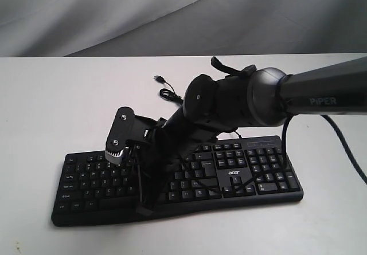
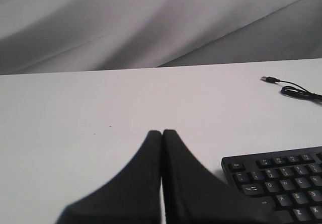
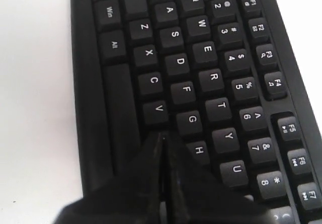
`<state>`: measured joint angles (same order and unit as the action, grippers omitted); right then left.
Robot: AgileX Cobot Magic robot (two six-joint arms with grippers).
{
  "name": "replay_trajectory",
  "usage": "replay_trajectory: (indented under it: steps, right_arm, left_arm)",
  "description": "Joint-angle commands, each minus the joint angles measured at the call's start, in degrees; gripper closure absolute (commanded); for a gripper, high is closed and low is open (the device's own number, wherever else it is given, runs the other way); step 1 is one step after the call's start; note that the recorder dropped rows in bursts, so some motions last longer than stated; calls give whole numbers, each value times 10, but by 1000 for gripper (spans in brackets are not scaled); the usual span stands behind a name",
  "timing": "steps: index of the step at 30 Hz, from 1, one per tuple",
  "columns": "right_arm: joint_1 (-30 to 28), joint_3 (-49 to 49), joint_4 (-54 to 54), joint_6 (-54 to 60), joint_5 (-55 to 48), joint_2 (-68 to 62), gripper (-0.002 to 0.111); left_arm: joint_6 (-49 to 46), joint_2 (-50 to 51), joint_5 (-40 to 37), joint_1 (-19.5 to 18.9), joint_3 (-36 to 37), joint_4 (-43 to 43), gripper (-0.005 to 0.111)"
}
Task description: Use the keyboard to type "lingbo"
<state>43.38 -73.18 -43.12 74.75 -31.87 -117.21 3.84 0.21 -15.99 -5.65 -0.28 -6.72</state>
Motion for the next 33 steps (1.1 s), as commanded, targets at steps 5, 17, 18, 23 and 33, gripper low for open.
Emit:
replay_trajectory:
  steps: [5, 17, 18, 23, 33]
  right_arm:
    - [1, 1, 22, -18, -5, -5, 108]
    - [1, 1, 31, -18, 5, -16, 108]
    - [1, 1, 31, -18, 5, -16, 108]
    - [1, 1, 31, -18, 8, -16, 108]
    - [1, 1, 31, -17, 13, -17, 108]
  left_arm:
    - [1, -2, 7, -1, 3, 0, 106]
    - [1, -2, 7, -1, 3, 0, 106]
    - [1, -2, 7, -1, 3, 0, 106]
    - [1, -2, 7, -1, 3, 0, 106]
    - [1, -2, 7, -1, 3, 0, 106]
